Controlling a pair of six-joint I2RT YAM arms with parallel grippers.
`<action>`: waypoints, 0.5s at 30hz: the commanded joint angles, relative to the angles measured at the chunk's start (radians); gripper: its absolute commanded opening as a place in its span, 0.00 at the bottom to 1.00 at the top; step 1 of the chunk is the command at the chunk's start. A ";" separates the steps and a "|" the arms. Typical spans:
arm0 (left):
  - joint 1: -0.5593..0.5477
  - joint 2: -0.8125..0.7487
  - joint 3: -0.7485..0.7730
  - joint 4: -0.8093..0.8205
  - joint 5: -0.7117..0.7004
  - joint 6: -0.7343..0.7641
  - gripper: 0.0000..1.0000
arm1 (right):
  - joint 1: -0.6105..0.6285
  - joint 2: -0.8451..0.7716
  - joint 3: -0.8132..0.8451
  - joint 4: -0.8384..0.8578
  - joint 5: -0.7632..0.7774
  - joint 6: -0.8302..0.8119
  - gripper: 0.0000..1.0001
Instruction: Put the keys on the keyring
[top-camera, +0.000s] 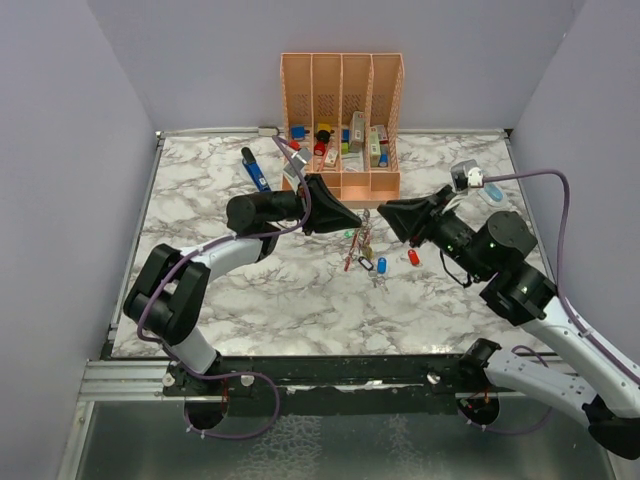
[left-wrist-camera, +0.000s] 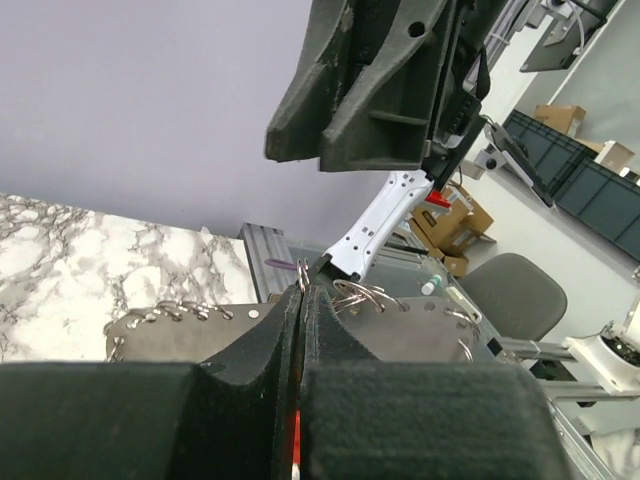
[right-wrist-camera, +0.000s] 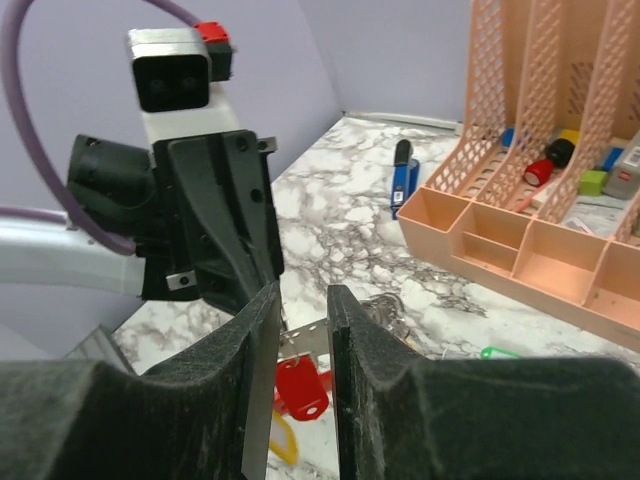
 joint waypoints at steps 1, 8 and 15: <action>-0.002 -0.051 -0.010 0.266 -0.008 0.048 0.00 | 0.003 -0.029 -0.023 0.002 -0.136 -0.039 0.25; -0.002 -0.040 0.019 0.266 -0.006 0.025 0.00 | 0.002 -0.051 -0.118 0.055 -0.155 -0.014 0.22; -0.001 -0.043 0.028 0.269 0.002 0.009 0.00 | 0.003 -0.033 -0.162 0.128 -0.150 0.001 0.19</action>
